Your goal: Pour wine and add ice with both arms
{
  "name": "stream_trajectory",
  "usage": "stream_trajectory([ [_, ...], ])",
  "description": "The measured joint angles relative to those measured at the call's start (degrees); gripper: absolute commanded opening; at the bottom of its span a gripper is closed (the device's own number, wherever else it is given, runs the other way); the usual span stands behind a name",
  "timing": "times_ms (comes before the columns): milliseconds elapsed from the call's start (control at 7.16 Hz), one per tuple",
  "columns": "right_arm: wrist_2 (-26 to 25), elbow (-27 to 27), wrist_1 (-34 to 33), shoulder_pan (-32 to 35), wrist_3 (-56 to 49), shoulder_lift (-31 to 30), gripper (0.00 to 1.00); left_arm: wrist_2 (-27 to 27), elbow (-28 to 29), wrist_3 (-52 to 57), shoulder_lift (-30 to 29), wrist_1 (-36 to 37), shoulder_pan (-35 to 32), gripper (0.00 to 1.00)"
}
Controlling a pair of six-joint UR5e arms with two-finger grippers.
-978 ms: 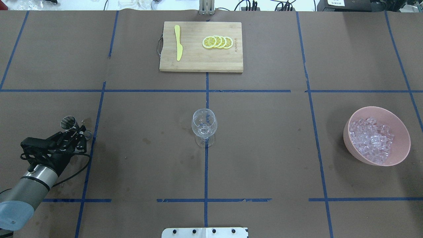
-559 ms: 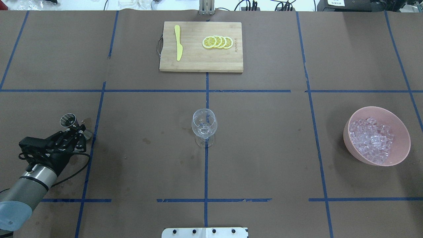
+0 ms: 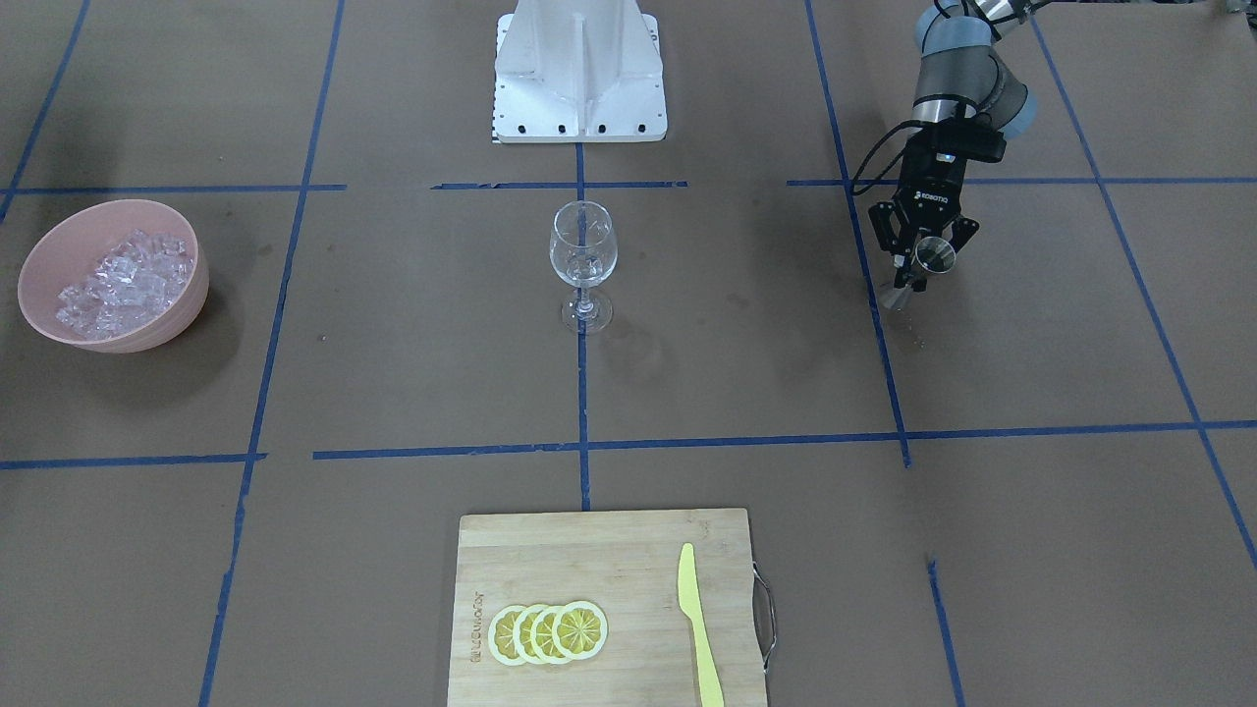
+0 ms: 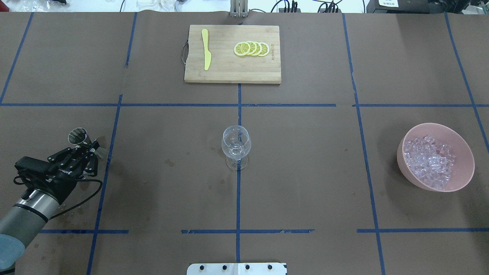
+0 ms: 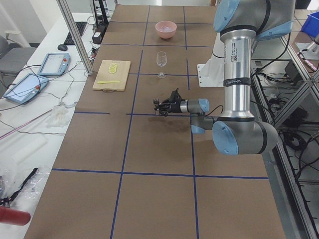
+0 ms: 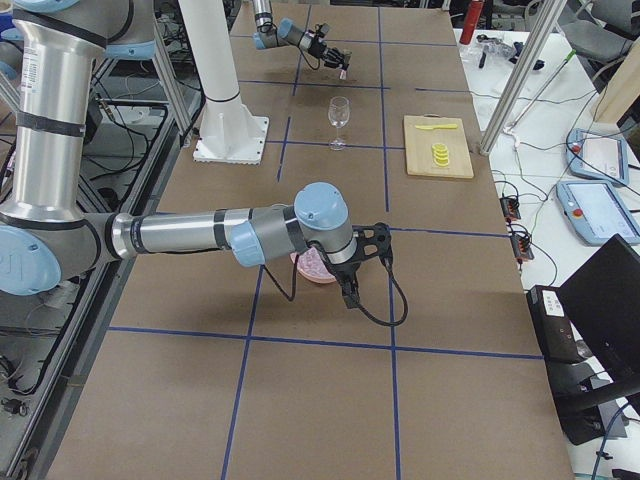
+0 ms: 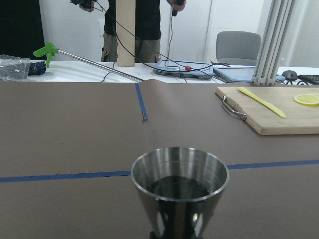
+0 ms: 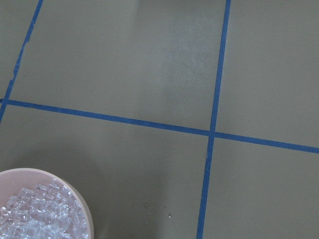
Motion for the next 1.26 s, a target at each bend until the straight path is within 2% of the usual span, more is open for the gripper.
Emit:
stream_trajectory([
  [279,0.00,0.00,0.00,0.00,-0.03,0.01,1.00,-0.02,-0.75,14.04,-5.07,-5.35,-0.17,0.00],
  [559,0.00,0.00,0.00,0.00,-0.04,0.00,1.00,-0.26,-1.53,19.12,-9.79,-5.41,-0.59,0.00],
  [699,0.00,-0.03,0.00,0.00,-0.04,0.01,1.00,-0.34,-2.33,19.98,-11.52,-2.69,-0.71,0.00],
  [1118,-0.02,-0.12,0.00,0.00,-0.12,0.01,1.00,-0.40,-6.98,21.82,-17.86,16.97,-0.93,0.00],
  [1258,-0.05,-0.15,0.00,0.00,-0.10,-0.01,1.00,-0.38,-7.60,23.10,-20.35,21.58,-0.92,0.00],
])
